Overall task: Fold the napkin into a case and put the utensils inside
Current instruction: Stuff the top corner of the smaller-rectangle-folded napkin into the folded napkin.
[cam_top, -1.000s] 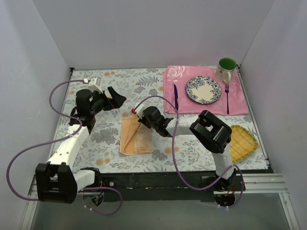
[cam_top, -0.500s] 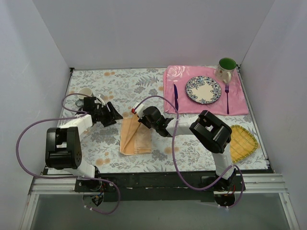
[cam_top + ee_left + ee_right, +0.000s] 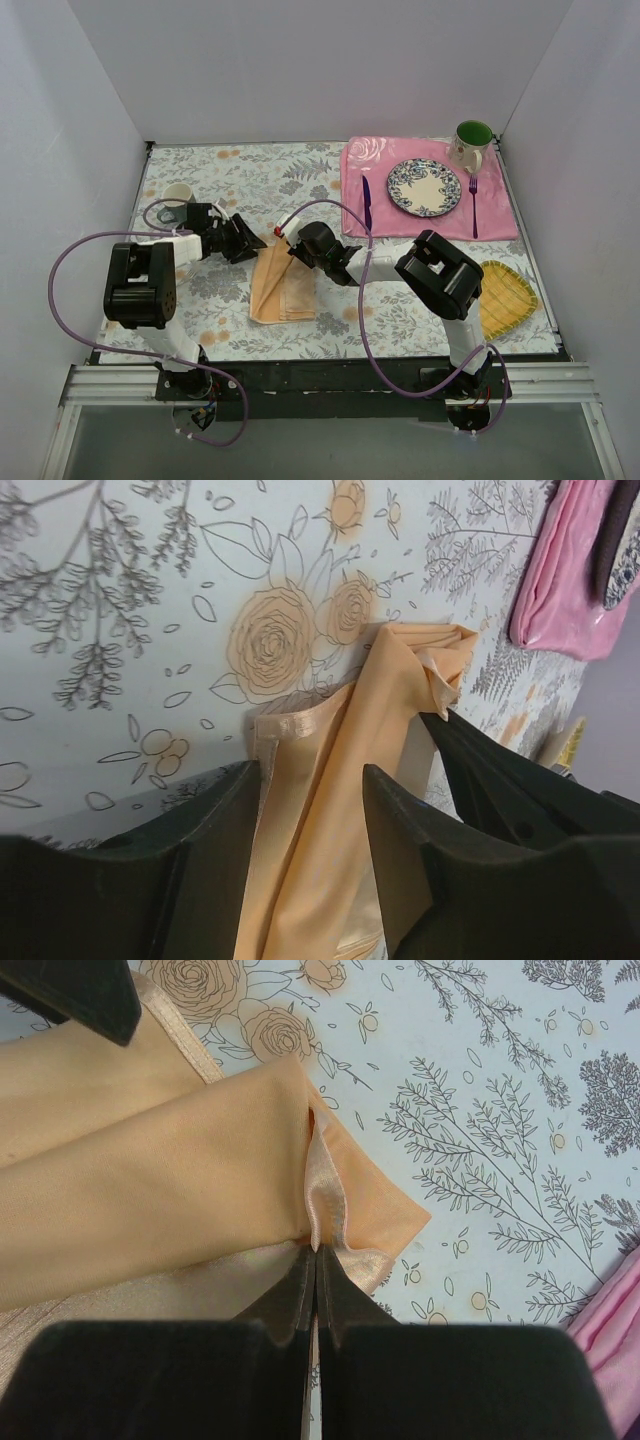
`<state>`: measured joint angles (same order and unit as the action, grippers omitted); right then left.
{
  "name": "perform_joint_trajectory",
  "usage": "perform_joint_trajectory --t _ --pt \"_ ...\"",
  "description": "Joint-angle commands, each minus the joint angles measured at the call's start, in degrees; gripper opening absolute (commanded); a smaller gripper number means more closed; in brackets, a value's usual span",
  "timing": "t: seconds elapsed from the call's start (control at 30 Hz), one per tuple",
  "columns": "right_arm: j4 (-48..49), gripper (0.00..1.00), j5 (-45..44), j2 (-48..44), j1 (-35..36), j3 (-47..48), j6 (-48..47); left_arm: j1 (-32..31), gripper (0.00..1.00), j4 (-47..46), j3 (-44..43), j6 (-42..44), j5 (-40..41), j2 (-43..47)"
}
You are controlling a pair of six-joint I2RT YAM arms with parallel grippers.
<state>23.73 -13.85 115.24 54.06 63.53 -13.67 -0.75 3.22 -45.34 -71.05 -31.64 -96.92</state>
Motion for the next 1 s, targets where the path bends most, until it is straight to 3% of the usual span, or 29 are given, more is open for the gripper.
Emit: perform_joint_trajectory --t 0.0,0.17,0.23,0.47,0.7,0.97 --pt "1.24 0.01 0.22 0.16 0.08 1.51 0.93 -1.62 0.44 -1.19 3.24 -1.29 -2.45 -3.00" --pt "1.24 0.01 0.40 0.33 0.08 1.69 0.93 -2.06 0.42 -6.99 5.17 -3.13 -6.15 -0.29" --pt "1.23 0.01 0.49 0.51 0.08 1.95 0.93 -2.84 0.46 -16.87 8.67 -4.79 -12.00 4.61" --pt "1.23 0.01 0.31 0.34 -0.01 1.69 1.02 -3.99 0.50 -22.91 10.36 -8.58 -16.44 3.85" --pt "1.32 0.01 0.14 0.25 -0.01 1.60 0.75 -2.50 0.65 -13.09 10.54 -9.99 -12.66 7.62" --pt "1.76 0.01 -0.04 0.16 0.08 1.51 0.75 -1.71 0.64 3.79 10.10 -12.01 -5.46 12.11"
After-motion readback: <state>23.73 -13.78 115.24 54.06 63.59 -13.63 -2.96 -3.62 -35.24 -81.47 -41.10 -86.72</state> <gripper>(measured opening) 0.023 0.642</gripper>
